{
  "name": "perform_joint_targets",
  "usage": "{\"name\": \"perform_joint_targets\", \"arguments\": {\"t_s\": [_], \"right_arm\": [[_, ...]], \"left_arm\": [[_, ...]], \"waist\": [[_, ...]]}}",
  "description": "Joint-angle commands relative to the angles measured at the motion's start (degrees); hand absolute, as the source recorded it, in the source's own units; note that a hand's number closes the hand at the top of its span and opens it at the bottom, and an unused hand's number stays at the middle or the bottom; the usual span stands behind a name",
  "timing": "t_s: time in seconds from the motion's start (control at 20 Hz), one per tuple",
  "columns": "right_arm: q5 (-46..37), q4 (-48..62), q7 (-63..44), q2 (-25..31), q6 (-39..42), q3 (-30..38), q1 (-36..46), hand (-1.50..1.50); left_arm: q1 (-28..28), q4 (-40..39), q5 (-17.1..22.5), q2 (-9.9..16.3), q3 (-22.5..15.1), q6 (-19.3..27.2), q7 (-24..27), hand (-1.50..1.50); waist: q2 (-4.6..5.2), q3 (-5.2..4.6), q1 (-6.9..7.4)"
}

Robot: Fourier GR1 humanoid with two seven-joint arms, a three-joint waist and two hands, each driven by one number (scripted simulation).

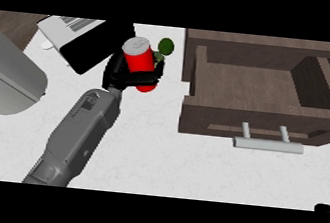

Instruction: Pick up the can, place it into the drawer and close the drawer

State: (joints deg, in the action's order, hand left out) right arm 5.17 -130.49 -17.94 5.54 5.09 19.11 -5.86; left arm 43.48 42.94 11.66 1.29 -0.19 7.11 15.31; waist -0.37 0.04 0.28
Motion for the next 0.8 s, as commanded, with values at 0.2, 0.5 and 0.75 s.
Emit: {"name": "perform_joint_targets", "arguments": {"t_s": [0.2,0.5,0.75], "right_arm": [[-1.1,4.6,5.4,-0.7,2.0,-0.5,-1.0,-1.5],[0.1,-1.7,-1.3,0.4,0.8,-0.6,0.1,-1.5],[0.0,1.1,-1.3,0.9,-0.7,0.7,3.0,-1.5]], "left_arm": [[10.4,8.7,1.1,-1.3,-2.9,6.9,-14.1,1.5],[18.4,10.6,0.0,-1.3,-5.4,12.6,-22.8,1.5],[26.8,6.9,-0.2,-1.3,-4.1,13.5,-28.7,1.5]], "waist": [[0.31,0.01,-0.87],[0.33,-0.02,-1.26],[0.42,-0.01,-1.15]]}}
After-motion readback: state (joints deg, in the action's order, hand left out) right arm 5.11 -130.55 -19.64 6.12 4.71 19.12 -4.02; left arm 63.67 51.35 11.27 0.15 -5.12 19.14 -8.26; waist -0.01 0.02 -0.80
